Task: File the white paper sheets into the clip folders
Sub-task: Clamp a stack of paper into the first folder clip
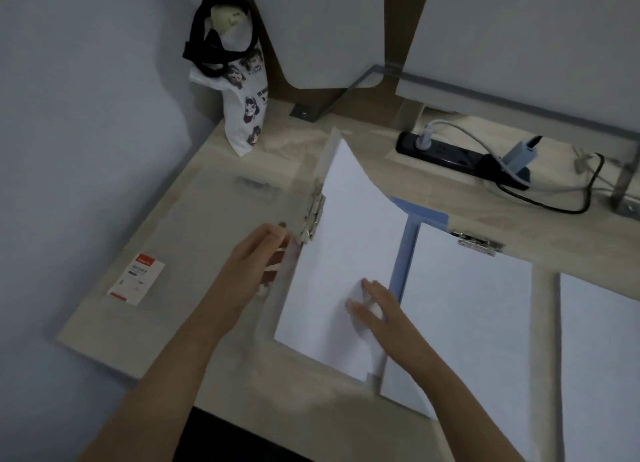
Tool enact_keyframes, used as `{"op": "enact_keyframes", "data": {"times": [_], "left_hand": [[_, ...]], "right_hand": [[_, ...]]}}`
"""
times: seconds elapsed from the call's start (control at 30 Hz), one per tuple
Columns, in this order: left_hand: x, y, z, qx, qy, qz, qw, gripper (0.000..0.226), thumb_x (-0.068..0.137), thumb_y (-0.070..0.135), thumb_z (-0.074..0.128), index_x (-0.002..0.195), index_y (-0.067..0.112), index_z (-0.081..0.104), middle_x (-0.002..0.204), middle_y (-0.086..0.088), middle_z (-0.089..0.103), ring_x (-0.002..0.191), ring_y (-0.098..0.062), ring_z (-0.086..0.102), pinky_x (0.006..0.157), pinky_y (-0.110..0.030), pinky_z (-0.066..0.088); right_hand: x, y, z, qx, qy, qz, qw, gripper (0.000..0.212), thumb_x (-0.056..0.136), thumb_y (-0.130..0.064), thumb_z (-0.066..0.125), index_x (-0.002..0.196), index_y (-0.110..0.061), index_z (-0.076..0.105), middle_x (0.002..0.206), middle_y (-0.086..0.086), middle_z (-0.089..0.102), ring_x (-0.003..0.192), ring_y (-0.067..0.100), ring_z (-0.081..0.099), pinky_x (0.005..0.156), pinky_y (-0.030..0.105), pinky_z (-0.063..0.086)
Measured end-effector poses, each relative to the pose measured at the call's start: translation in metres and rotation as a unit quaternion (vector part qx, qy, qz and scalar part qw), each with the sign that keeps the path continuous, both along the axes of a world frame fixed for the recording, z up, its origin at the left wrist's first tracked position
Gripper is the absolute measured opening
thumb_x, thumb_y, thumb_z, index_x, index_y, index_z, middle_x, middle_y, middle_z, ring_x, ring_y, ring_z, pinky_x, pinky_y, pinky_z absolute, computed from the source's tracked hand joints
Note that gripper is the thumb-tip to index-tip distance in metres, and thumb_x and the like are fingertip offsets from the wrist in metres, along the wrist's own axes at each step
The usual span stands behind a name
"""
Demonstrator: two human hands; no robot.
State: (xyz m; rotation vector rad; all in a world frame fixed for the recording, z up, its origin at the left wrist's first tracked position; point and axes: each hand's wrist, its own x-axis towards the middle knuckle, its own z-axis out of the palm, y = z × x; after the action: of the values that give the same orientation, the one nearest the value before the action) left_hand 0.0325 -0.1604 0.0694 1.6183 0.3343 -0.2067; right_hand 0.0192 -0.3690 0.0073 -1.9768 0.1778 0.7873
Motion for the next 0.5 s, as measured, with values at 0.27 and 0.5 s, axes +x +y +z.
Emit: {"op": "enact_keyframes", "data": {"times": [0.27,0.5], "left_hand": [[-0.013,-0.120,0.021,-0.029,-0.080,-0.165,0.983,0.017,0.090,0.024,0.050,0.100,0.020,0.064,0.109,0.003,0.067,0.105,-0.010,0.062,0.090,-0.024,0.052],[-0.026,-0.198,-0.038,0.163,-0.049,-0.155,0.973,0.022,0.091,0.018,0.054,0.112,0.021,0.058,0.123,0.006,0.055,0.119,-0.008,0.048,0.097,-0.017,0.034]], "right_hand": [[-0.013,-0.094,0.076,0.338,0.056,-0.192,0.920,0.078,0.067,-0.071,0.053,0.129,-0.024,0.052,0.125,0.002,0.063,0.112,0.019,0.062,0.082,0.037,0.056],[-0.036,-0.178,0.076,0.279,-0.008,-0.267,0.922,0.041,0.090,-0.041,0.042,0.120,-0.019,0.059,0.109,0.003,0.071,0.099,0.020,0.068,0.072,0.028,0.058]]}}
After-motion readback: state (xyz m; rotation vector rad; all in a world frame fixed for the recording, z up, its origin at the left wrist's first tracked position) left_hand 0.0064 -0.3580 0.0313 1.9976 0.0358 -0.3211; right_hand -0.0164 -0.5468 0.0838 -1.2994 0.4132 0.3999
